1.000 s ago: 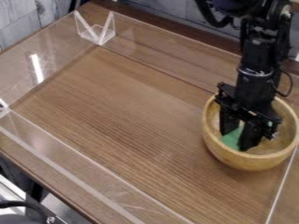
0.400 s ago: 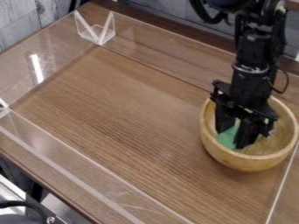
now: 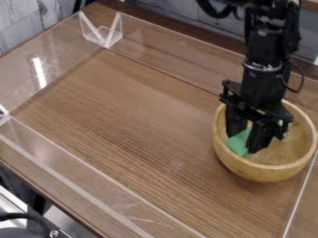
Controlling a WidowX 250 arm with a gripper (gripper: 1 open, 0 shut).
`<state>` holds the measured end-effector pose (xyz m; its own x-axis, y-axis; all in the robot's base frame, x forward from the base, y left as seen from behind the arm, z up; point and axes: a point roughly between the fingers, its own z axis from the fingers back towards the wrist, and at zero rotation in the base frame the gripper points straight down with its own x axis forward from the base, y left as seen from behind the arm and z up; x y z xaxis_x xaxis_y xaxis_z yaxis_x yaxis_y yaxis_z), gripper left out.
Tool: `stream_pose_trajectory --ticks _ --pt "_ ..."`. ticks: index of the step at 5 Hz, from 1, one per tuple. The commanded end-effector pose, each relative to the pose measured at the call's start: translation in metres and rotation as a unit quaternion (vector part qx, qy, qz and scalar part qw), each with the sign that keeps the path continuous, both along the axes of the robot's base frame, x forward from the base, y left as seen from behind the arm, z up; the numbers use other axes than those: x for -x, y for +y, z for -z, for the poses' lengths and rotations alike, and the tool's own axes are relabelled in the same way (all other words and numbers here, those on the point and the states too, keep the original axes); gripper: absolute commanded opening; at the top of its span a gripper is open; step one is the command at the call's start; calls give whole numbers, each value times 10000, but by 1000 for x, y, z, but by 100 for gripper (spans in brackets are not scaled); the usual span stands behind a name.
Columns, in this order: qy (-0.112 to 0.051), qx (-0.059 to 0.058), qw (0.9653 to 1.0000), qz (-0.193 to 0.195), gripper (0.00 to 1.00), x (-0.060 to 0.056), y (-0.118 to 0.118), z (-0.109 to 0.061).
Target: Remove the green block from inside the brown bowl and put it on the table
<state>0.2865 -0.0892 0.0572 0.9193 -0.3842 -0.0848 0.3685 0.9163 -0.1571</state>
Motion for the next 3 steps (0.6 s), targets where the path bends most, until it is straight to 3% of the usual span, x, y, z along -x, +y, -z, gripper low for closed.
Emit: stream_pose_trajectory --ticks 1,2,3 --pt "-419 97 9990 -112 0 -3 3 -32" --pt "-507 102 9984 -240 0 -1 7 -46" --pt "-753 90 9960 -474 0 2 13 -80"
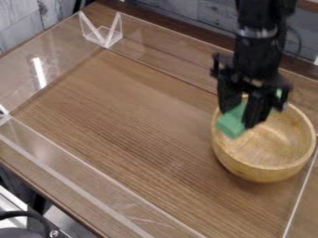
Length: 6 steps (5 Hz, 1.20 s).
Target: Remove the green block from inside the brown bowl and put it on the table
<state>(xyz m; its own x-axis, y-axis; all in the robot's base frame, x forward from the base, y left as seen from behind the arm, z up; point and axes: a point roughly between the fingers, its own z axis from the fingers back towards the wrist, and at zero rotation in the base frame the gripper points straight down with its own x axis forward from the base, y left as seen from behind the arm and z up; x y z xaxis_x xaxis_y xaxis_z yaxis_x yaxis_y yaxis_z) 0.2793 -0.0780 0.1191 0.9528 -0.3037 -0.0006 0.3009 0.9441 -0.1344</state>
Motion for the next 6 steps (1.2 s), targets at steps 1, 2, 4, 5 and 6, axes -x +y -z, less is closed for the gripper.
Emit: stream_pose_trajectory --ticks 1,2,4,5,6 --pt "-627 -25 9968 -499 0 -3 18 -68" --pt "-863 -81 9937 -703 0 14 25 -96" --pt "-887 -67 9944 -572 0 49 4 -84" --pt "-931 -90 9943 -512 0 57 -3 -76" --pt "-1004 -118 9938 -470 0 67 -16 -63"
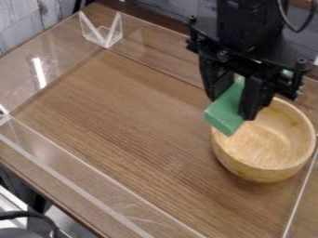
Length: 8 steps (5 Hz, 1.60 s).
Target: Remove the green block from inside the brown bowl and put it on the table
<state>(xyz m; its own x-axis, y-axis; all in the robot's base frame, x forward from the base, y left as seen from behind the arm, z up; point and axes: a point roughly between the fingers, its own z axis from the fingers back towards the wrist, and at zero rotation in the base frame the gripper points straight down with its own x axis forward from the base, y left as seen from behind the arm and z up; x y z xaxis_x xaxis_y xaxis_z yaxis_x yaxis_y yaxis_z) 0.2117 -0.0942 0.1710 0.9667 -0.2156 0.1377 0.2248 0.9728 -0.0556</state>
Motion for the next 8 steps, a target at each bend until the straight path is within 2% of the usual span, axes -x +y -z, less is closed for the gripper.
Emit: stream_pose_trajectory --ticks 1,2,3,5,6,8 --pt "-264 66 9996 -107 0 -1 11 -15" --pt "-291 56 9993 -249 0 -2 25 -17" --pt "-307 14 9985 -446 0 -1 52 -12" --pt "-372 -139 9976 -563 0 -8 114 2" --pt "-398 -204 9973 -574 0 -14 129 15" --pt "-388 -323 9970 -588 0 -30 139 45"
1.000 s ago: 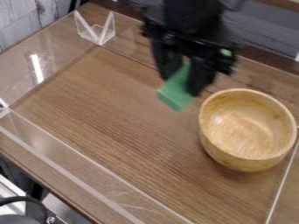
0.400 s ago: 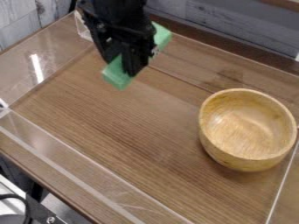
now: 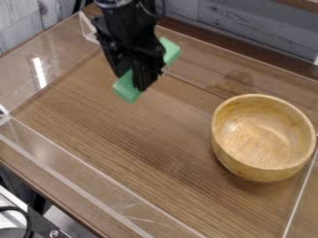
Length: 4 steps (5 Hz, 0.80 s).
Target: Remove the green block from inside the brown bowl and put it on the table
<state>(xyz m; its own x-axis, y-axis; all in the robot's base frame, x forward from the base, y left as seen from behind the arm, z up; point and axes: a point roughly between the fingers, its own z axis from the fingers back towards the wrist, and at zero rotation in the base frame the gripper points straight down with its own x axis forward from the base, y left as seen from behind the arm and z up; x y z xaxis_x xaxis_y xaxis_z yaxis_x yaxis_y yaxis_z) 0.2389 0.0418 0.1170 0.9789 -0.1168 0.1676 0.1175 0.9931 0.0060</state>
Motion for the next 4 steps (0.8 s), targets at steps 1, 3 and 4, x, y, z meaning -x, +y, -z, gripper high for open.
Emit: stream_pose_trajectory --ticks 1,3,4 --pt "-180 -144 9997 -27 0 -15 7 -2" --pt "-120 -183 9998 -14 0 -29 10 12" --pt "-83 -182 9998 -38 0 -30 10 20"
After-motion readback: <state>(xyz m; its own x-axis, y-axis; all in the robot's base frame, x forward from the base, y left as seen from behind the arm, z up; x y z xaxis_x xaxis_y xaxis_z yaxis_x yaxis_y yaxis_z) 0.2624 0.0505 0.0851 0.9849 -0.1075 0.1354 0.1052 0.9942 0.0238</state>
